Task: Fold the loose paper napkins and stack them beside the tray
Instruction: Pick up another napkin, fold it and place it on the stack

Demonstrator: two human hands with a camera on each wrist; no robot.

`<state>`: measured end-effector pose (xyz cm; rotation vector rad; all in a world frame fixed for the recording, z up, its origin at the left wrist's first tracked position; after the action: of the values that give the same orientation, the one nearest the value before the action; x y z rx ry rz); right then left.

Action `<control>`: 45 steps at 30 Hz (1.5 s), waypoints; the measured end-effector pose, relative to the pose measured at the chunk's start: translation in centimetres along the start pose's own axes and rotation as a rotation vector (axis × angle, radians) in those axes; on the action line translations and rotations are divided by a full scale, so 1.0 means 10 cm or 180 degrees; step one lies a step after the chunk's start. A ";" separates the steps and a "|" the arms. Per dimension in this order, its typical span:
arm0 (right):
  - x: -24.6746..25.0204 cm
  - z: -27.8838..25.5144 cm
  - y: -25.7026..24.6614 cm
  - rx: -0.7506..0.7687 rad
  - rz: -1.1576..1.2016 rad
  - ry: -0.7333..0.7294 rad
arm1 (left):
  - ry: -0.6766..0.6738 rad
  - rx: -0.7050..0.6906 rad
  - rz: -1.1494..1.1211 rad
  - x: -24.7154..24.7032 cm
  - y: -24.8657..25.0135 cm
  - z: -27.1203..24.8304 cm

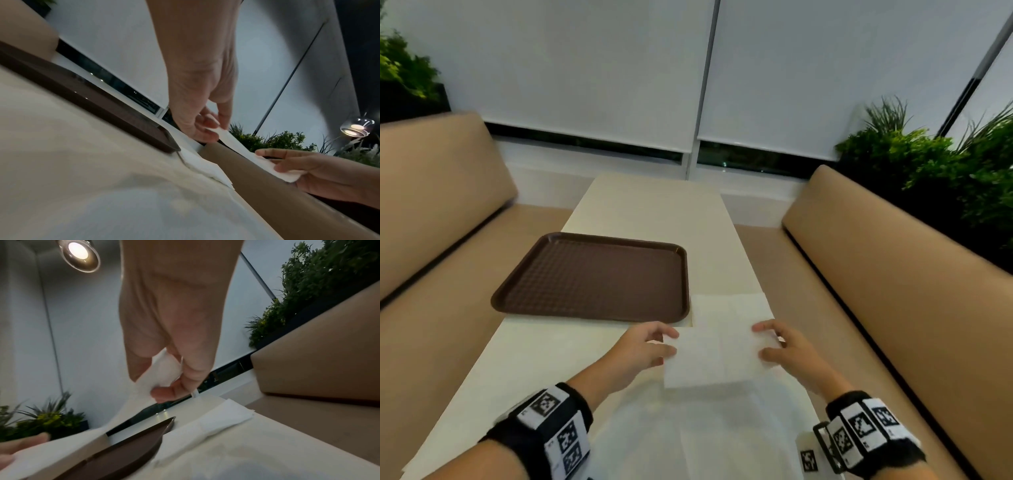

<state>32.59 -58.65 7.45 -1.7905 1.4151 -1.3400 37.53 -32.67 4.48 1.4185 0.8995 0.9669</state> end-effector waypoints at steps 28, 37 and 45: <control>-0.49 0.66 0.38 -0.0571 -0.2846 0.0393 | -0.0070 -0.1072 0.2192 -0.30 0.23 0.39; -0.54 0.56 0.40 -0.0507 -0.2305 0.0651 | 0.0487 -0.0883 0.1481 0.65 0.02 -1.24; -0.54 0.54 0.39 -0.0678 -0.2335 0.0588 | 0.1044 -0.0539 0.1467 1.29 -0.30 -2.17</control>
<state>35.83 -56.04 0.01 -2.5307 1.0400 -1.7896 22.17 -12.55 2.71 1.3692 0.7119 1.6202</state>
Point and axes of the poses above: each hand's wrist, its own z-axis towards the middle knuckle, its own x-axis out of the back of the hand, y = z × x, the point moved 7 cm from there along z, towards the middle knuckle, and after that the axes turned 14 degrees about -x, right-handed, at the moved point
